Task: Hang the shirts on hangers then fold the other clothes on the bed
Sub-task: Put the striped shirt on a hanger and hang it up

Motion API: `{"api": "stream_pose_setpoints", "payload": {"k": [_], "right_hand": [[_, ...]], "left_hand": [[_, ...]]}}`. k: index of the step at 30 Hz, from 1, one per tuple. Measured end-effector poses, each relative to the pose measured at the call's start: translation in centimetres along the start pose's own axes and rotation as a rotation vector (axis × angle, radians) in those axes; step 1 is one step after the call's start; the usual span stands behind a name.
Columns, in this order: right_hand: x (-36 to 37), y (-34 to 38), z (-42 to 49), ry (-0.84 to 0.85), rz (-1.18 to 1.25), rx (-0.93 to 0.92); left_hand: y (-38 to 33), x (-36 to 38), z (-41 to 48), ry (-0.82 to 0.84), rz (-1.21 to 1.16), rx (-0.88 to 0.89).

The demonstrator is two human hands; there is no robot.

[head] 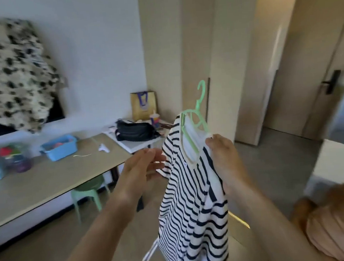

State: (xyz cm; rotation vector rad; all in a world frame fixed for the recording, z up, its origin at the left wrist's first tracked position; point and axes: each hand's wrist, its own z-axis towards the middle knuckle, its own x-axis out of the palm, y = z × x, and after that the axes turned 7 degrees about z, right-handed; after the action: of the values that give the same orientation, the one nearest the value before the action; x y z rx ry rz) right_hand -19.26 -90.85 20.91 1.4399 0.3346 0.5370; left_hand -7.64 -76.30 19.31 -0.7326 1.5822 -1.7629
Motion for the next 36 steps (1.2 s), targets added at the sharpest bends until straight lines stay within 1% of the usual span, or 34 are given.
{"api": "stream_pose_setpoints", "payload": {"k": [5,10,13,20,24,29,36], "right_hand": [[-0.3,-2.3,7.9,-0.1,-0.05,-0.032],[-2.1,-5.6,18.5,-0.167,-0.08,-0.1],[-3.3,-6.8,24.4,-0.183,-0.066,-0.106],[-8.0,-6.0,39.1,-0.274,-0.113,-0.139],[-11.6,-5.2,47.2,-0.317,-0.147,-0.127],[-16.6,-6.2,58.2,-0.379,-0.161,-0.139],[-23.9,-6.9,74.1,-0.473,-0.188,-0.137]], "left_hand": [[2.1,3.2,9.7,0.15,-0.013,-0.02],[5.1,9.0,21.6,0.308,-0.03,-0.009],[6.3,12.5,27.8,0.355,-0.06,-0.047],[6.2,21.3,41.8,0.443,0.015,0.043],[6.4,27.3,49.3,0.524,0.0,0.073],[8.9,35.9,59.1,0.606,-0.021,0.112],[10.6,48.6,73.6,0.688,-0.067,0.094]]}}
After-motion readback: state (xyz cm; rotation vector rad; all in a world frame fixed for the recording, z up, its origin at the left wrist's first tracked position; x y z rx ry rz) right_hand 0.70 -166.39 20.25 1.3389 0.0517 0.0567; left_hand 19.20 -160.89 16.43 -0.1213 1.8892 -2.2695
